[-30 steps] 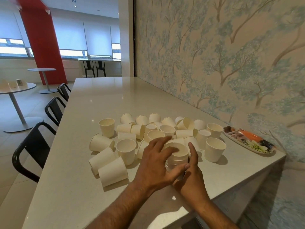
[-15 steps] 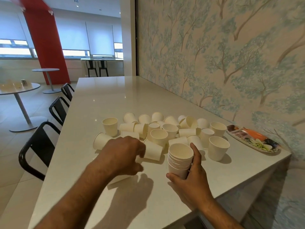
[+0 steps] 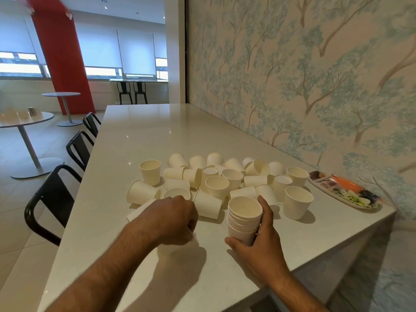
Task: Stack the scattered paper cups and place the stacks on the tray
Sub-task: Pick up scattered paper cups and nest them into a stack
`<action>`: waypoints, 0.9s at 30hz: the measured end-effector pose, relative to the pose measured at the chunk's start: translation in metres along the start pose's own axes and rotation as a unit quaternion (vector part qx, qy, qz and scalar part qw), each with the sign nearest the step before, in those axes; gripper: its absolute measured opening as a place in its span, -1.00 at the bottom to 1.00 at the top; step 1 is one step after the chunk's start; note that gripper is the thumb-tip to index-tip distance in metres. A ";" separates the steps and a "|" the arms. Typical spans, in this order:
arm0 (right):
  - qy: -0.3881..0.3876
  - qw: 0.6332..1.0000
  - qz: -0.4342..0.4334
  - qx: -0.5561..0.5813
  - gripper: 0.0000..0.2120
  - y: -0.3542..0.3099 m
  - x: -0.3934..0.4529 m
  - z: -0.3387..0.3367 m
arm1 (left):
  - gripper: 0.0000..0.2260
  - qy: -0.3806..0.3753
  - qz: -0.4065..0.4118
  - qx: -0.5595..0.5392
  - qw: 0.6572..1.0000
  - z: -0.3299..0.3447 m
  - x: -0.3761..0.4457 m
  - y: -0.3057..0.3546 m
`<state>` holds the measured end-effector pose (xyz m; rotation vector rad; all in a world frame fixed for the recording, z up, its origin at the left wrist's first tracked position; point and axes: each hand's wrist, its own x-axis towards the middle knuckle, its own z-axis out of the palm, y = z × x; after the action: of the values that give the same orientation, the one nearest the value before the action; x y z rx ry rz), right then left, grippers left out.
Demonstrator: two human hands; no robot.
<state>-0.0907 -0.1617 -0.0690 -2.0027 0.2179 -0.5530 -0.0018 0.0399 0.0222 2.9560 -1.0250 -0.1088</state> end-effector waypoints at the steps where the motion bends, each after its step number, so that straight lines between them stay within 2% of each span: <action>1: 0.000 1.000 0.001 -0.002 0.15 0.000 0.000 0.000 | -0.85 0.019 0.013 -0.017 1.000 -0.005 -0.001 0.003; 3: 0.000 1.000 0.002 -0.006 0.15 -0.002 0.000 0.000 | -0.87 0.080 0.035 -0.045 0.995 -0.017 -0.004 0.009; 5: -0.003 1.000 0.001 -0.009 0.15 -0.003 0.000 0.000 | -0.90 0.174 0.046 -0.074 0.981 -0.028 -0.007 0.016; 8: -0.011 1.000 -0.001 -0.009 0.17 -0.005 0.001 0.001 | -0.89 0.341 0.087 -0.151 0.924 -0.036 -0.010 0.027; 10: -0.024 1.000 -0.004 -0.010 0.17 -0.008 0.001 0.002 | -0.89 0.409 0.122 -0.164 0.889 -0.035 -0.009 0.037; 12: -0.031 0.999 -0.015 -0.009 0.16 -0.011 0.000 0.004 | -0.90 0.415 0.139 -0.166 0.884 -0.029 -0.005 0.046; 16: -0.027 0.999 -0.037 -0.020 0.14 -0.019 -0.001 0.006 | -0.90 0.362 0.147 -0.205 0.897 -0.013 0.005 0.053; 20: -0.016 0.998 -0.054 -0.002 0.13 -0.024 0.002 0.006 | -0.75 0.295 0.158 -0.187 0.924 -0.003 0.012 0.054; 23: -0.011 0.998 -0.057 0.012 0.09 -0.026 0.005 0.006 | -0.55 0.256 0.158 -0.162 0.940 -0.002 0.010 0.056; 25: -0.008 0.998 -0.059 0.005 0.10 -0.024 0.005 0.005 | -0.45 0.254 0.157 -0.200 0.933 -0.003 0.009 0.055; 27: -0.006 0.999 -0.049 -0.002 0.15 -0.021 0.005 0.005 | -0.51 0.305 0.145 -0.260 0.904 -0.005 0.009 0.045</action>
<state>-0.0856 -0.1495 -0.0515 -2.0283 0.1138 -0.6032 -0.0226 -0.0012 0.0277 2.1072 -1.0918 0.4458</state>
